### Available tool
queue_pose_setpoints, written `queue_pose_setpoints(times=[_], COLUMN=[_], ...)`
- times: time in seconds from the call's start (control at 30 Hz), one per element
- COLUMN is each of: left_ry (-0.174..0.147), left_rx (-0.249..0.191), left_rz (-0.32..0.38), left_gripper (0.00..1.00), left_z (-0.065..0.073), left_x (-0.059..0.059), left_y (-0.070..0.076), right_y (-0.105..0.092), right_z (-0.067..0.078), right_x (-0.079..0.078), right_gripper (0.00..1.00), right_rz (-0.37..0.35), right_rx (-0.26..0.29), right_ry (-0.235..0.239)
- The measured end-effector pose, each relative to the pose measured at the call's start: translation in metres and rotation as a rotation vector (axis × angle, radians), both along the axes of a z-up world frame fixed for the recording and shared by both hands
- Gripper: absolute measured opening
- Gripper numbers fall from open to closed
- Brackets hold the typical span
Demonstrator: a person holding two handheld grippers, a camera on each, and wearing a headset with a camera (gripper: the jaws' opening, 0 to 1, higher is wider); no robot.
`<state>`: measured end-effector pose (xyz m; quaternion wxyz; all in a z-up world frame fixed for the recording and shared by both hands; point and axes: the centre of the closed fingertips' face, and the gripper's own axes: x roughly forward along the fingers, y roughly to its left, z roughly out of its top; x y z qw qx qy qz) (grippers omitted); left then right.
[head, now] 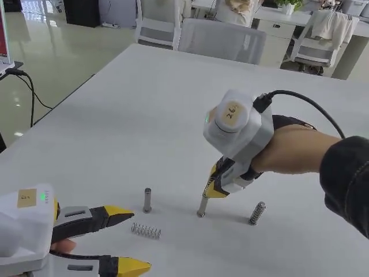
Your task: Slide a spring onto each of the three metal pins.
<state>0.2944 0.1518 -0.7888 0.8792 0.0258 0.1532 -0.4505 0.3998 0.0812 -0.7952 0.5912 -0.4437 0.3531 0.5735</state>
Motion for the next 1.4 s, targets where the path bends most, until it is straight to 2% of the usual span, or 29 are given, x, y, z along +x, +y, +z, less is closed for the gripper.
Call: queue_pose_setpoints(times=[0.9, 1.4], left_ry=[0.009, 0.015], left_rx=[-0.001, 0.001], left_rz=[0.004, 0.001], left_gripper=[0.48, 0.47], left_z=[-0.004, -0.005], left_x=[0.000, -0.001], left_y=[0.001, 0.000], right_y=[0.002, 0.001], right_z=[-0.032, -0.049], right_x=[-0.001, -0.005], right_gripper=[0.08, 0.08], right_rz=[-0.010, 0.000], right_rx=[-0.045, -0.073], right_ry=[0.046, 0.054])
